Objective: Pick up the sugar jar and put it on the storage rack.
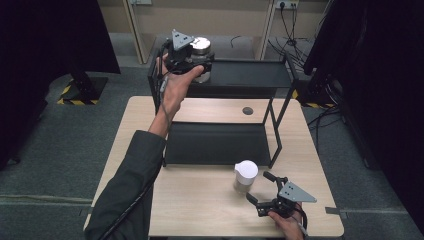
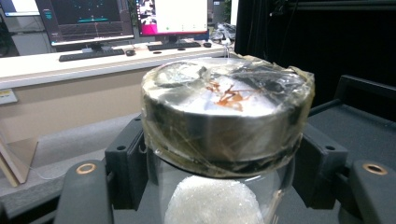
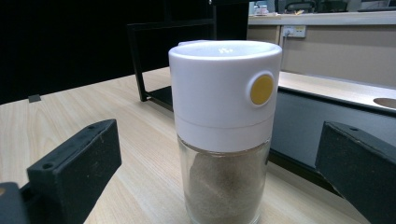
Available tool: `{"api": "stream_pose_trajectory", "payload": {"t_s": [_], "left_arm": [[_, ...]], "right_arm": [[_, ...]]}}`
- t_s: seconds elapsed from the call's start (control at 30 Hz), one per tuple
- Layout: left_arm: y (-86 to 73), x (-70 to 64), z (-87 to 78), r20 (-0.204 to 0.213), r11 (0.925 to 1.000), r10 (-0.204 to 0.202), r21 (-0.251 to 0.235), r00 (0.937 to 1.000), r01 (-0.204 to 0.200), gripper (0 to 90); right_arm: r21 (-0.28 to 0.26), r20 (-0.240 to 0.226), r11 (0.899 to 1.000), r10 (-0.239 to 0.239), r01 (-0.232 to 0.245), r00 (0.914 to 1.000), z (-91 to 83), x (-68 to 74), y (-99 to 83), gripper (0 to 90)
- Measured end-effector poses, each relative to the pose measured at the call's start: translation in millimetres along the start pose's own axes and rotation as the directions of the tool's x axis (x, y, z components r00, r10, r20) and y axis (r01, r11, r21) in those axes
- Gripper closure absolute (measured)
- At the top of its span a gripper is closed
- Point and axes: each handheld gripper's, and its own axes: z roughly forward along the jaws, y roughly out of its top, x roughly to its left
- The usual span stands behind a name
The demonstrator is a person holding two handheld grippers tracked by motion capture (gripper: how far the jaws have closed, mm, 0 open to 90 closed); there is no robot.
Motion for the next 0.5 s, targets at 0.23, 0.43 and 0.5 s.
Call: {"api": "stream_pose_trajectory", "payload": {"t_s": [0.23,0.43,0.5], "left_arm": [[-1.3,-2.1,-0.1,-0.014,0.9991,-0.036,-0.024,0.9992,0.036,18.8],[4.3,-11.6,-3.4,-0.064,0.9983,-0.059,-0.003,0.9962,0.059,0.2],[5.0,-13.4,-4.5,-0.074,0.9983,-0.058,0.001,0.9955,0.059,0.2]], "right_arm": [[0.001,-0.002,1.0,-0.001,0.001,1.0,0.2,0.0,0.0,0.7],[0.002,-0.004,1.0,-0.003,0.003,1.0,0.6,0.2,0.1,0.7],[0.004,-0.004,1.0,-0.003,0.003,1.0,0.6,0.3,0.3,0.8]]}}
